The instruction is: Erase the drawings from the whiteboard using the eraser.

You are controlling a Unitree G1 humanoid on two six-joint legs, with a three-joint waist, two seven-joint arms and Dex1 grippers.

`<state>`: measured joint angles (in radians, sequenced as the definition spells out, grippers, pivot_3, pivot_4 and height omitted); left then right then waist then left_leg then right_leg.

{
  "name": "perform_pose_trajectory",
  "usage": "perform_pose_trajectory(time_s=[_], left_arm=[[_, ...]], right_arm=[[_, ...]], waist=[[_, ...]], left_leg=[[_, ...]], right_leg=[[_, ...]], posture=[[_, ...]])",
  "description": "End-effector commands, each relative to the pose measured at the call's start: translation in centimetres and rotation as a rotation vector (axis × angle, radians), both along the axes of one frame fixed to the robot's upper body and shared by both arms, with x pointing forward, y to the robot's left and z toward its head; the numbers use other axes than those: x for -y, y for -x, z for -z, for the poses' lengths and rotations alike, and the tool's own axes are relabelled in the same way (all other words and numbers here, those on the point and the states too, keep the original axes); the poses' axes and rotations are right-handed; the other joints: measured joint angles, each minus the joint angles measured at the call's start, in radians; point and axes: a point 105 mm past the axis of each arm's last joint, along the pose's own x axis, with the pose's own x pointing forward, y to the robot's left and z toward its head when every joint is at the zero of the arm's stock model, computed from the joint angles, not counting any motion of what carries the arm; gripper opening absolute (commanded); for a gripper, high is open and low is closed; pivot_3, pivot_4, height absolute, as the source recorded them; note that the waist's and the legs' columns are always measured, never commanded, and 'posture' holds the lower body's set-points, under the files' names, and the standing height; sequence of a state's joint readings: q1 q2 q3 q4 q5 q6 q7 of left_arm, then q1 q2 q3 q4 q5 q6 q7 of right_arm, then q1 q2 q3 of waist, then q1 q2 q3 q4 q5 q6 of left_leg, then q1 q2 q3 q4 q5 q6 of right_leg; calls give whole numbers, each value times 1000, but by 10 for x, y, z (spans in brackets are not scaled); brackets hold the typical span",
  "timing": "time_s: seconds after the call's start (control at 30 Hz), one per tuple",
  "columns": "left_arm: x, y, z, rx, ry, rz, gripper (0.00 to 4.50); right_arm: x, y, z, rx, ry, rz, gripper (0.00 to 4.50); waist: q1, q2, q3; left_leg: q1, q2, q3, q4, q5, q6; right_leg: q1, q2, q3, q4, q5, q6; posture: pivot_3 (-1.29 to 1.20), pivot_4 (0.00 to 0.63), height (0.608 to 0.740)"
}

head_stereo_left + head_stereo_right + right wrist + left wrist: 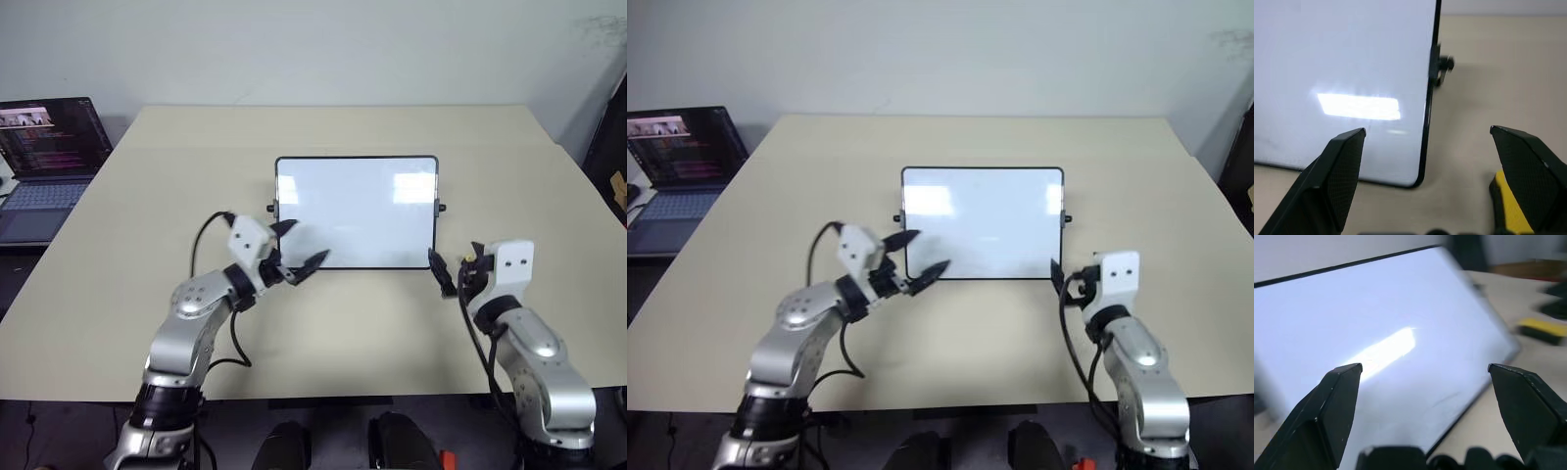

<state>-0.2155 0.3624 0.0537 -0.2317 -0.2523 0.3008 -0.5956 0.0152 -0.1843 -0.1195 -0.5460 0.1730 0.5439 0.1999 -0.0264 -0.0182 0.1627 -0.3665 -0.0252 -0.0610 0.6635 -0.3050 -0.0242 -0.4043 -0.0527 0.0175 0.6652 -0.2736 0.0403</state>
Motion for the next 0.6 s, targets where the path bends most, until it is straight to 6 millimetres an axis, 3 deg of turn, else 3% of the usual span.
perform_pose_trajectory(time_s=[0.03, 0.1, 0.17, 0.37, 0.6], left_arm=[[-29, 5, -16, 105, 22, -251, 4500], [-53, 11, -14, 126, 27, -427, 4500], [-65, 19, -11, 144, 9, -523, 4500], [-59, 25, -7, 148, 7, -578, 4500], [-60, 28, 7, 64, 70, -626, 4500]], right_arm=[[4, 13, -11, 136, 38, 9, 4442], [9, 26, 0, 138, 87, -14, 4442], [16, 35, 11, 129, 81, -4, 4442], [33, 31, 22, 120, -52, 31, 4442], [23, 27, 28, 57, -143, 27, 4442]], waist=[[1, 0, 0], [5, -1, 0], [5, -2, -1], [3, -2, -1], [1, -1, -1]], left_leg=[[0, 0, 0, 0, 0, 0], [1, 0, -1, 0, 0, 0], [1, 0, -1, 0, 0, 0], [4, 0, 1, 0, 0, 0], [13, 0, -2, 0, 0, 1]], right_leg=[[0, 0, 0, 0, 0, 0], [1, 0, -1, 0, 0, 0], [2, 0, -1, 0, 0, 0], [4, 1, -1, 0, 1, 1], [16, 1, -2, -2, 1, 1]], posture=[[0, 150, 740], [0, 150, 740], [0, 150, 740], [0, 150, 740], [0, 150, 740]])
